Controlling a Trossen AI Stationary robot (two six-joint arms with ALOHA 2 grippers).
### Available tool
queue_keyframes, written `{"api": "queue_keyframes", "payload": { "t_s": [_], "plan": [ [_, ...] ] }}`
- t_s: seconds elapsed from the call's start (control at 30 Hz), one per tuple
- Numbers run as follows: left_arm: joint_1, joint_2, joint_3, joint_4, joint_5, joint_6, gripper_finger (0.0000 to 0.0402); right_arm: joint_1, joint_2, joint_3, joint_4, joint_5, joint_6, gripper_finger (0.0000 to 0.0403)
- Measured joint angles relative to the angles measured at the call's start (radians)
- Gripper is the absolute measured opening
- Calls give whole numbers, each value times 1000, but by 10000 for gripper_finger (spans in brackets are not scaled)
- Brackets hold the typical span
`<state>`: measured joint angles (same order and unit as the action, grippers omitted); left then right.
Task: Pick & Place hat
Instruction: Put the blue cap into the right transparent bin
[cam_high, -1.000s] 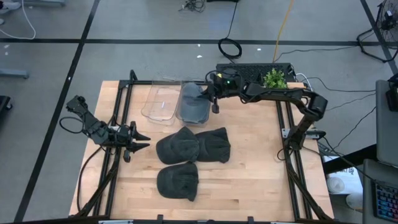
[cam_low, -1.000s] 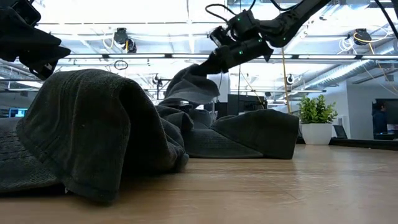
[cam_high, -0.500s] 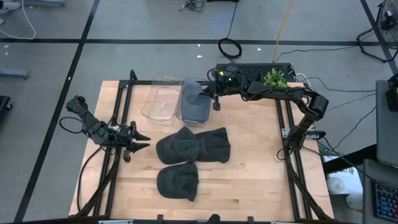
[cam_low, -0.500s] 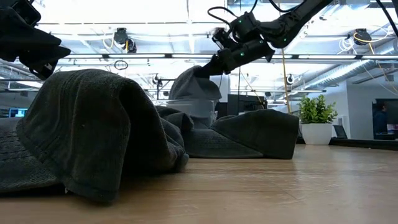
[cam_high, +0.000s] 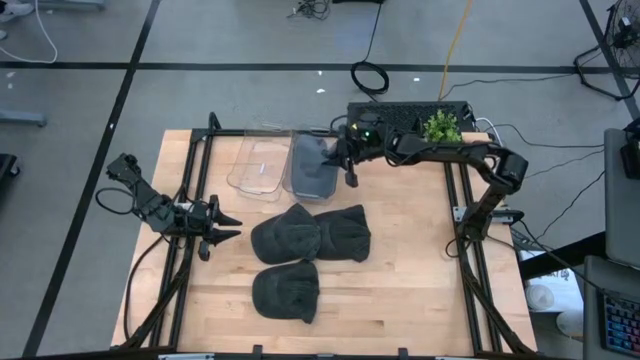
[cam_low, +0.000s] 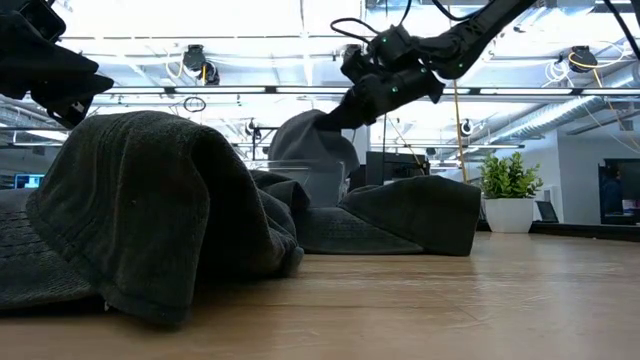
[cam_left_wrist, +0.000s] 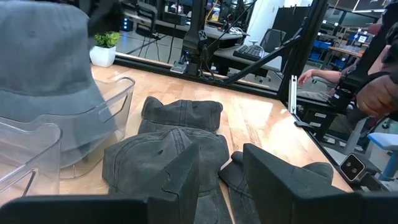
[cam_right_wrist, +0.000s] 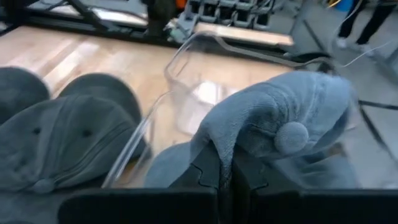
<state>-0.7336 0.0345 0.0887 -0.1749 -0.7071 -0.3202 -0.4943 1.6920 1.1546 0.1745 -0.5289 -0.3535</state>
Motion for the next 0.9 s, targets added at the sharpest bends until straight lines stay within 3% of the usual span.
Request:
{"api": "queue_keyframes", "payload": {
  "t_s": [0.3,0.47,0.63,0.9],
  "plan": [
    [0,0,0,0,0,0,132,39,0,-69,41,10,-29,0],
    [0,0,0,0,0,0,132,39,0,-74,47,154,-10,10],
    [0,0,0,0,0,0,131,43,0,-74,34,218,-2,85],
    [0,0,0,0,0,1,131,91,-45,-73,93,549,-38,225]
  ]
}}
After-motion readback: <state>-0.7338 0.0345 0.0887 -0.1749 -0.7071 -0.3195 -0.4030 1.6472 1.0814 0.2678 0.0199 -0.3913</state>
